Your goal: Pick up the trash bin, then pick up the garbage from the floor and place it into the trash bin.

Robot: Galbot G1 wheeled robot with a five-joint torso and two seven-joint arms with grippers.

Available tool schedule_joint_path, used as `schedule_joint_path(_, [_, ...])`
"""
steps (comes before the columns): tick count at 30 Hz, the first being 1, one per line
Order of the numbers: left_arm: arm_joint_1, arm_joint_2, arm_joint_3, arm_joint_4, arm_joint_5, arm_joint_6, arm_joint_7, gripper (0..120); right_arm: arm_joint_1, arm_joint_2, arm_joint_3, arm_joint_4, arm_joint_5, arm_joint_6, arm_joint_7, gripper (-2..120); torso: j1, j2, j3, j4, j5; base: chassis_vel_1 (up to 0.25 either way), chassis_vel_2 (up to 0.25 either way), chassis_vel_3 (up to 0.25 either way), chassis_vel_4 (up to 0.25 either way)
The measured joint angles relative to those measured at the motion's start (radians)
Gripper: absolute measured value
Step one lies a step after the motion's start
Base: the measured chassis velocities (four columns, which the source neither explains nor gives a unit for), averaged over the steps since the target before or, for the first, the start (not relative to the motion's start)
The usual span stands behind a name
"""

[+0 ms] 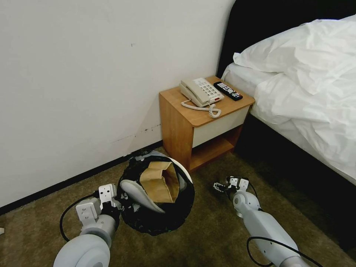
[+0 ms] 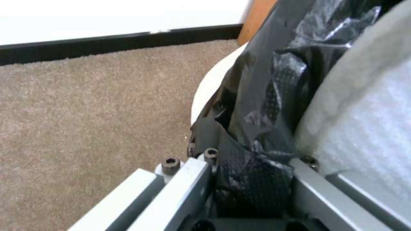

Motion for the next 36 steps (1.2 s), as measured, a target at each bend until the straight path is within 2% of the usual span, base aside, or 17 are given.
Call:
schedule_joint_path(5, [-0.007,0.001,0.005,0.006,-0.003,0.001,-0.002,0,-0.006,0.0,0.013,0.006,0.009,0.0,0.007,100,0.0,0.0,0.0,-0.0001,0.0,0.0,0.0,0.0,0.0])
schedule_joint_path(18, [-0.01,0.005,0.015,0.012,0.001,0.001,-0.004,0,-0.047,0.013,0.086,0.065,0.13,-0.028,0.102,100,0.0,0.0,0.0,0.0,0.0,0.0,0.0,0.0,0.0])
schedule_joint_path(23, [-0.002,0.006,0.018,0.012,0.011,0.002,-0.003,0,-0.057,0.039,0.145,0.09,0.203,-0.034,0.172,100,0.0,0.0,0.0,0.0,-0.0001,0.0,0.0,0.0,0.0])
schedule_joint_path(36, [0.013,-0.01,0.023,0.009,0.04,0.003,0.007,0,-0.033,0.076,0.184,0.091,0.277,-0.033,0.23,100,0.0,0.0,0.0,0.0001,0.0,0.0,0.0,0.0,0.0])
